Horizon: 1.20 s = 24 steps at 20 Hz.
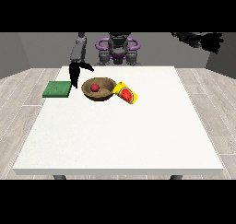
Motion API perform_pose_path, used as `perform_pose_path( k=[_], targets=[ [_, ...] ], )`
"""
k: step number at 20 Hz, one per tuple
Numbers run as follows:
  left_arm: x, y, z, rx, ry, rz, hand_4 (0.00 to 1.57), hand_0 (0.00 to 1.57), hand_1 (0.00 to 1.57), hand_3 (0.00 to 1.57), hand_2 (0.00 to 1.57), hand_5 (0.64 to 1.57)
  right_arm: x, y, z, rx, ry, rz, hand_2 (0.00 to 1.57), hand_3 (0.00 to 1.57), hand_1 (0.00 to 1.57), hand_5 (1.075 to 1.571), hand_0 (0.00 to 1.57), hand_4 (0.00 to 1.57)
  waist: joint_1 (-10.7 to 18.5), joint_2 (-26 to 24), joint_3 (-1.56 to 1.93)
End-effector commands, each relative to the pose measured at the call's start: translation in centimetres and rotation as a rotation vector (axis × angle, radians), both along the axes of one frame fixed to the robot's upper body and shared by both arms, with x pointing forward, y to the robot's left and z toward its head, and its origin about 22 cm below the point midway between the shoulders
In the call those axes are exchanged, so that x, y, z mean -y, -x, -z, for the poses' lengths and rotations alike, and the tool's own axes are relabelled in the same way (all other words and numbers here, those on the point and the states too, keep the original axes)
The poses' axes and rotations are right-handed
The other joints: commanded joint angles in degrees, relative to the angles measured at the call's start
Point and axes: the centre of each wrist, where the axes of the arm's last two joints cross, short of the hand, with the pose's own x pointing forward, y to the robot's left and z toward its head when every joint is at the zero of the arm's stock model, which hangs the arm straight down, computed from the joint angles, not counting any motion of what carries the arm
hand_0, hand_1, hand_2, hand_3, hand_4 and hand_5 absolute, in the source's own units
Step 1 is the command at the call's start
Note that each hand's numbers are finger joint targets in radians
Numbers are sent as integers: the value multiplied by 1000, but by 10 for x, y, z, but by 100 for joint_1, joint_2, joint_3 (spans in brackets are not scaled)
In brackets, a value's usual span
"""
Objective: Pick the cup and pour the ball into the bowl, then pick the bowl and place it on the pad
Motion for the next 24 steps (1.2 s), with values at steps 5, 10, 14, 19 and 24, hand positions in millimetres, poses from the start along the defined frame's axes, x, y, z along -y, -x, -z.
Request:
perform_pose_path(
  k=[5,10,14,19,24],
  targets=[
    [-5,15,-47,29,-22,-5,0,0,0,0,0,1542,13,-18,48,-62,-42,4,0,0,0,1568,0,307,55,78,-1],
    [1,21,-79,19,-8,6,0,0,0,0,0,1540,-3,-40,46,-143,-101,12,0,0,0,1570,0,404,68,-116,-1],
    [0,29,-89,69,-19,24,0,0,0,0,0,1537,9,-44,54,-99,-94,44,0,0,0,1571,0,401,156,184,-1],
    [-5,43,-114,136,-37,44,0,0,0,0,0,1529,12,-54,50,-61,-104,49,0,0,0,1568,0,311,279,538,-1],
    [-14,58,-146,151,-36,58,0,0,0,0,0,1532,-3,-63,43,-51,-106,62,0,0,0,1568,0,306,451,550,-1]
  ],
)
